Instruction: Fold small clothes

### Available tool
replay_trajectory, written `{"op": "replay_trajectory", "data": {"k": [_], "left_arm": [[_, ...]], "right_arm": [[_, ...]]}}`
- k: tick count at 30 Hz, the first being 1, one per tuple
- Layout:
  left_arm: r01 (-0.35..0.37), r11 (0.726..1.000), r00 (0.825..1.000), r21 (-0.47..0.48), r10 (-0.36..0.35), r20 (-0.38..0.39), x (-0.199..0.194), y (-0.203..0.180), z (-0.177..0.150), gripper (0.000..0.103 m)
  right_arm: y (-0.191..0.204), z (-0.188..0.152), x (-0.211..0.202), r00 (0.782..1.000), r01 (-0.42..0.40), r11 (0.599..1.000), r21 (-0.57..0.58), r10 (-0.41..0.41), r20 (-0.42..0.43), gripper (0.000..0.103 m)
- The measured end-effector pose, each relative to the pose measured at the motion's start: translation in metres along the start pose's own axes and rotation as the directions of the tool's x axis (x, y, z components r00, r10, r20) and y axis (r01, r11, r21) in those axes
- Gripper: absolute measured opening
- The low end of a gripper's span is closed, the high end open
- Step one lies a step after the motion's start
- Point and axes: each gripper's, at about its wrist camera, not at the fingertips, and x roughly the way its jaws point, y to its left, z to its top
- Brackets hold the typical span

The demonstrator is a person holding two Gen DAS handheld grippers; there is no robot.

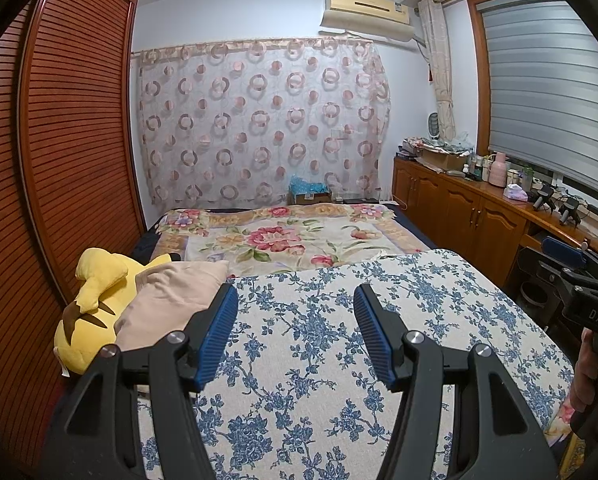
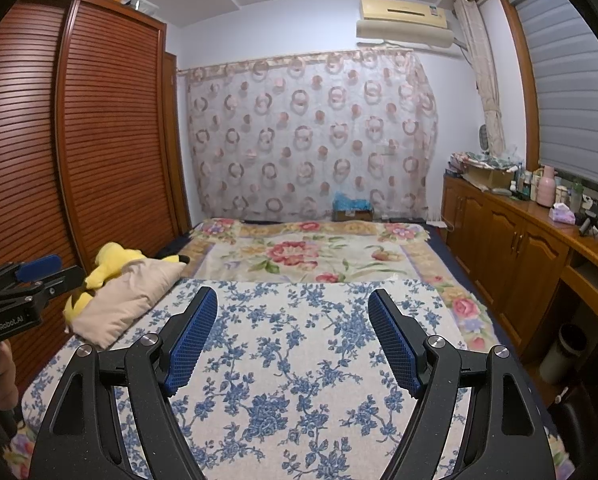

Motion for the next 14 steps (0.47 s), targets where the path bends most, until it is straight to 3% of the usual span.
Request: {"op": "replay_trajectory", "data": {"k": [14], "left_arm": [[0.000,1.000,1.000,0.002,0.000,0.002,-0.0003,-0.0002,0.0015,0.060]], "right_arm": [[0.0009,0.0005,0.0009,1.000,0.001,1.000,0.002,-0.001,0.000,0.080]]}}
